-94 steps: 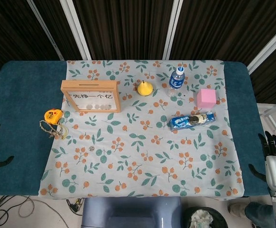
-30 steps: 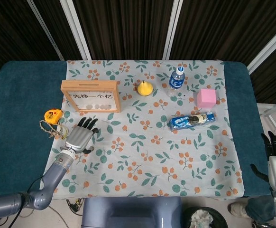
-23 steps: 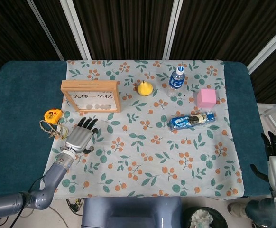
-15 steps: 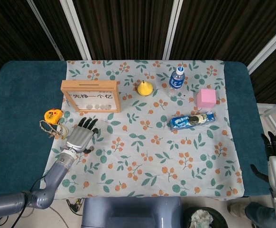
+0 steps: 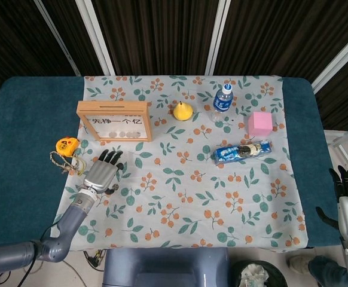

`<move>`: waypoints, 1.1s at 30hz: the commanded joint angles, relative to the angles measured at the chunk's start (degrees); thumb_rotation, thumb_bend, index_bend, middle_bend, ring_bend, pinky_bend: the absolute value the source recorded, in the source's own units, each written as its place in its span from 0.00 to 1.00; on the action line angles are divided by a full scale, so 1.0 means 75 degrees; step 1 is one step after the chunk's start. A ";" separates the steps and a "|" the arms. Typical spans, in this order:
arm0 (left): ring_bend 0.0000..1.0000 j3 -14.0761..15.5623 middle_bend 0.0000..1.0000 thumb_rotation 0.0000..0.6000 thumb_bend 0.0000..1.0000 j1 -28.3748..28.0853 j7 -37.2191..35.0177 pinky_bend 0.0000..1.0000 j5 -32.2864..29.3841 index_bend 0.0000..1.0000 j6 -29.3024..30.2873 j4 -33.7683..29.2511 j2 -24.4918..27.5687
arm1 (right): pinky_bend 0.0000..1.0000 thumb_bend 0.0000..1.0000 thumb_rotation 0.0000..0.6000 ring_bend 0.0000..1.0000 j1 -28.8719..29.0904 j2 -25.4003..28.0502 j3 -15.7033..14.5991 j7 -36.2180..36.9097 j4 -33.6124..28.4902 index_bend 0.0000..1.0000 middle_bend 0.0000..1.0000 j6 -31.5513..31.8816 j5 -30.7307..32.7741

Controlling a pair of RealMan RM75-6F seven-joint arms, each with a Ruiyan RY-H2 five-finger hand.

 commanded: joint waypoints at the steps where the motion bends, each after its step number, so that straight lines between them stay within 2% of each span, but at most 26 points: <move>1: 0.00 0.0010 0.00 1.00 0.08 -0.0015 -0.0016 0.00 0.0005 0.34 -0.0001 0.0031 -0.0017 | 0.00 0.30 1.00 0.00 0.0001 -0.0002 0.0003 -0.0003 0.0003 0.08 0.00 -0.0002 0.0005; 33: 0.00 0.0080 0.00 1.00 0.08 -0.0174 0.0035 0.00 -0.0192 0.36 0.0006 0.0112 -0.0077 | 0.00 0.30 1.00 0.00 0.0004 -0.0016 0.0020 -0.0056 0.0005 0.08 0.00 -0.0003 0.0046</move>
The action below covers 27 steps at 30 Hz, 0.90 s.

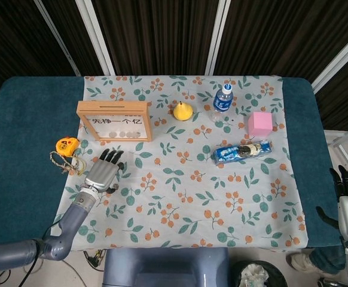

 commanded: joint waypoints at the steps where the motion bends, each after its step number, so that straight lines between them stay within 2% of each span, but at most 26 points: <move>1: 0.00 0.0019 0.00 1.00 0.08 -0.0010 0.0010 0.00 -0.0014 0.36 -0.0019 0.0023 -0.0018 | 0.00 0.30 1.00 0.00 0.0001 -0.0001 0.0001 -0.0006 -0.0001 0.08 0.00 -0.0002 0.0004; 12: 0.00 0.0153 0.00 1.00 0.08 0.0002 0.0012 0.00 0.0053 0.41 -0.0021 0.0095 -0.0059 | 0.00 0.30 1.00 0.00 0.0007 -0.0019 0.0014 -0.0042 0.0020 0.08 0.00 0.0013 0.0006; 22: 0.00 0.0252 0.00 1.00 0.14 0.0017 -0.0014 0.00 0.0101 0.50 -0.0091 0.0138 -0.0053 | 0.00 0.30 1.00 0.00 0.0003 -0.0003 0.0008 0.0002 -0.0006 0.08 0.00 -0.0013 0.0024; 27: 0.00 0.0295 0.00 1.00 0.14 -0.0025 0.0077 0.00 -0.0014 0.51 -0.0217 0.0111 0.0000 | 0.00 0.30 1.00 0.00 0.0004 0.0012 0.0003 -0.0009 -0.0026 0.08 0.00 -0.0040 0.0048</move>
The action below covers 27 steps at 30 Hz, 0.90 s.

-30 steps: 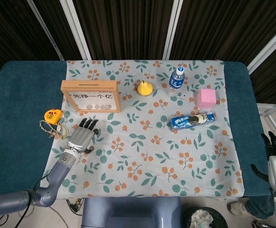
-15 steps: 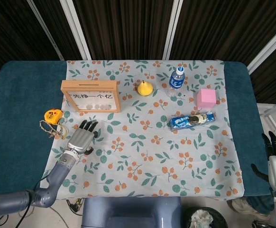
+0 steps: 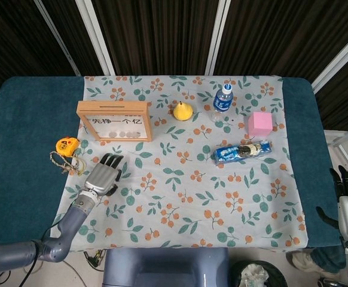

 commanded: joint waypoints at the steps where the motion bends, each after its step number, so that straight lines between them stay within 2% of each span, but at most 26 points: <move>1: 0.00 0.0014 0.00 1.00 0.14 -0.0025 0.0050 0.00 -0.0052 0.51 -0.0033 -0.0025 0.0024 | 0.00 0.30 1.00 0.00 0.0000 0.0005 0.0004 -0.0003 -0.0012 0.08 0.00 -0.0005 0.0014; 13: 0.00 -0.0028 0.00 1.00 0.22 -0.0021 -0.0117 0.00 0.0030 0.52 0.0013 -0.0088 0.0058 | 0.00 0.30 1.00 0.00 0.0006 0.0007 -0.0002 -0.0060 -0.0030 0.08 0.00 -0.0034 0.0045; 23: 0.00 0.0016 0.00 1.00 0.40 -0.0020 -0.0229 0.00 0.0078 0.54 -0.0072 -0.0087 0.0072 | 0.00 0.30 1.00 0.00 0.0005 0.0024 -0.0002 -0.0111 -0.0079 0.08 0.00 -0.0074 0.0115; 27: 0.00 0.0025 0.00 1.00 0.44 -0.0022 -0.0242 0.00 0.0107 0.54 -0.0064 -0.0083 0.0075 | 0.00 0.30 1.00 0.00 0.0004 0.0026 0.0002 -0.0128 -0.0094 0.08 0.00 -0.0077 0.0133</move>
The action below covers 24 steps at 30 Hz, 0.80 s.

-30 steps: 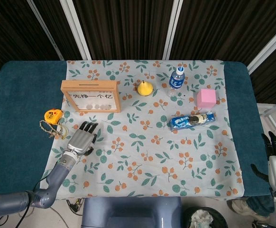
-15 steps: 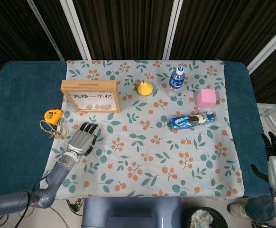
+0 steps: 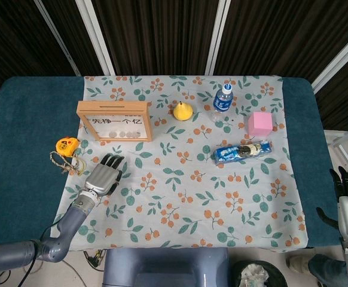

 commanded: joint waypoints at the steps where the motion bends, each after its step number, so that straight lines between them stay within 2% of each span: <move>1: 0.00 0.0002 0.00 1.00 0.45 -0.0004 0.0015 0.00 0.0010 0.54 0.0014 -0.0012 0.0009 | 0.00 0.30 1.00 0.00 0.0000 -0.0002 0.0005 0.0000 0.0001 0.08 0.00 0.0010 -0.0001; 8: 0.00 -0.0017 0.00 1.00 0.47 0.0027 -0.0063 0.00 0.0062 0.56 0.0086 0.0003 0.0004 | 0.00 0.30 1.00 0.00 0.0001 0.0003 -0.0005 -0.0004 -0.0011 0.08 0.00 -0.0015 0.0014; 17: 0.00 -0.0025 0.06 1.00 0.52 0.0098 -0.0182 0.00 0.0230 0.65 0.0222 0.0079 -0.0048 | 0.00 0.30 1.00 0.00 0.0000 0.0039 -0.0001 -0.0012 -0.0059 0.08 0.00 -0.0049 0.0071; 24: 0.00 -0.0124 0.08 1.00 0.53 0.0174 -0.0272 0.00 0.0483 0.67 0.0527 -0.0056 0.0061 | 0.00 0.30 1.00 0.00 0.0000 0.0029 -0.0005 -0.0017 -0.0058 0.08 0.00 -0.0043 0.0066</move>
